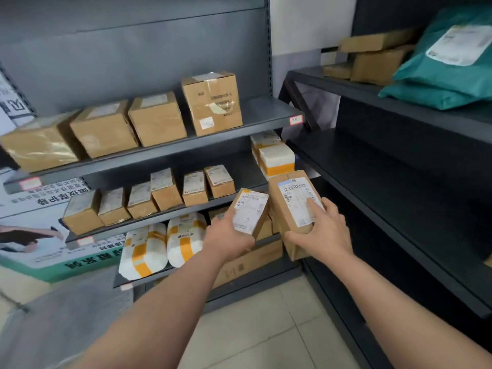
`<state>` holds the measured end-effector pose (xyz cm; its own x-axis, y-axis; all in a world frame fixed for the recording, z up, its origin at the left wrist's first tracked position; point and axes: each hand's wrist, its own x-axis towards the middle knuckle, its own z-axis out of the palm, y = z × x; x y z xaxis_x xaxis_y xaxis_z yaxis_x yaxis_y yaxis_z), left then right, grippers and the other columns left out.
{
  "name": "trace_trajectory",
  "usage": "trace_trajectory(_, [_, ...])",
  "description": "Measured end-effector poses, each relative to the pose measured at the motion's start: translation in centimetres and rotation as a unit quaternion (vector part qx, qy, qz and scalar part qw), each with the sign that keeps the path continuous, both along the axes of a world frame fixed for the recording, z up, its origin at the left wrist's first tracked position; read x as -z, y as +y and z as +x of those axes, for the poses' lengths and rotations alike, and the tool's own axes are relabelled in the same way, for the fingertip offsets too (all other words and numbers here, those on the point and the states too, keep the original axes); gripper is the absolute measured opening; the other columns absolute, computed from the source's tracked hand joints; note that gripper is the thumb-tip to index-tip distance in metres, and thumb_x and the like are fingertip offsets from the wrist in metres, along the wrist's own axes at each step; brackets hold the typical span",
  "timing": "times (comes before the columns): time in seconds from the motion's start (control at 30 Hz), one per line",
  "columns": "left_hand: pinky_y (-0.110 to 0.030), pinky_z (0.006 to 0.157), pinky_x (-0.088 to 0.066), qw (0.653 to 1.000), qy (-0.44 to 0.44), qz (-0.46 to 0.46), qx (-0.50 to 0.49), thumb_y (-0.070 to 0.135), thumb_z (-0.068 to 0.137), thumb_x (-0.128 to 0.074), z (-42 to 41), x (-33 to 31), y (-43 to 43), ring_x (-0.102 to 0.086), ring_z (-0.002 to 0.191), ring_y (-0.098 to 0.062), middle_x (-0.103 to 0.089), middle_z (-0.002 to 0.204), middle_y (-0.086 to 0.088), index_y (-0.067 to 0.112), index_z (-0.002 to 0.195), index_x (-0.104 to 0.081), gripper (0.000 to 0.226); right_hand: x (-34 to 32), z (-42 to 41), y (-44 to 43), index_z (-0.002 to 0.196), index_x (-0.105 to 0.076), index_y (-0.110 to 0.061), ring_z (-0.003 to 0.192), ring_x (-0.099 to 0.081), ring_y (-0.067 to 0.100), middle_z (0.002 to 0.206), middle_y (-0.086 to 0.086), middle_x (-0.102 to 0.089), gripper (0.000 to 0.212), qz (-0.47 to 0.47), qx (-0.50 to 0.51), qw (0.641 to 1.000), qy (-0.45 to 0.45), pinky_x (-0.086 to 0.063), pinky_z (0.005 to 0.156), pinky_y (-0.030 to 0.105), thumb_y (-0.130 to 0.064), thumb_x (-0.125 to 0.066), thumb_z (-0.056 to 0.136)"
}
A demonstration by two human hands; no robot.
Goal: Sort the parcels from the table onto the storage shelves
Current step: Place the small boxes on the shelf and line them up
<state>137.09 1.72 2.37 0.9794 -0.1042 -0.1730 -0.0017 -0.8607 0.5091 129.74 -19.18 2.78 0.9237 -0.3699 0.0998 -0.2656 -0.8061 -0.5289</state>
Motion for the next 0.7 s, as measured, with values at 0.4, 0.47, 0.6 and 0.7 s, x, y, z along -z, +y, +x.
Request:
trace_trajectory(0.4, [-0.044,0.093,-0.049,0.999,0.024,0.042,-0.012,0.046,0.065,-0.069,13.7,1.5,-5.2,-0.047,0.113,-0.03,-0.041,0.126,-0.007,0.036,0.147,-0.022,0.095,2.6,10.8,-4.7,0.148,-0.024,-0.03,0.125,-0.034,0.025,0.149,-0.004,-0.016,0.105,0.002,0.01,1.0,0.02,-0.042,0.099,0.046,-0.068,-0.067,0.06])
trace_trajectory(0.47, [-0.041,0.092,-0.049,0.998,0.012,0.065,-0.014,0.048,0.068,-0.069,15.7,1.5,-6.6,-0.047,0.114,-0.03,-0.042,0.127,-0.009,0.034,0.147,-0.023,0.093,2.7,12.5,-5.5,0.148,-0.025,-0.03,0.125,-0.034,0.025,0.149,-0.004,-0.017,0.105,0.007,0.004,1.0,0.016,-0.042,0.099,0.046,-0.068,-0.068,0.06])
trace_trajectory(0.6, [-0.042,0.091,-0.045,0.995,-0.009,0.099,-0.03,0.049,0.072,-0.072,19.9,1.4,-9.4,-0.046,0.115,-0.032,-0.042,0.129,-0.012,0.03,0.145,-0.027,0.088,2.9,15.8,-7.5,0.147,-0.024,-0.033,0.128,-0.032,0.024,0.151,-0.006,-0.016,0.105,0.017,-0.017,1.0,0.005,-0.04,0.101,0.046,-0.067,-0.068,0.058])
trace_trajectory(0.7, [-0.044,0.097,-0.044,0.992,-0.007,0.116,-0.058,0.049,0.075,-0.069,22.2,1.4,-11.0,-0.046,0.116,-0.034,-0.04,0.13,-0.015,0.029,0.146,-0.026,0.085,3.1,17.2,-8.7,0.148,-0.022,-0.034,0.131,-0.028,0.023,0.152,-0.006,-0.014,0.107,0.026,-0.035,0.999,0.005,-0.038,0.104,0.048,-0.067,-0.069,0.058])
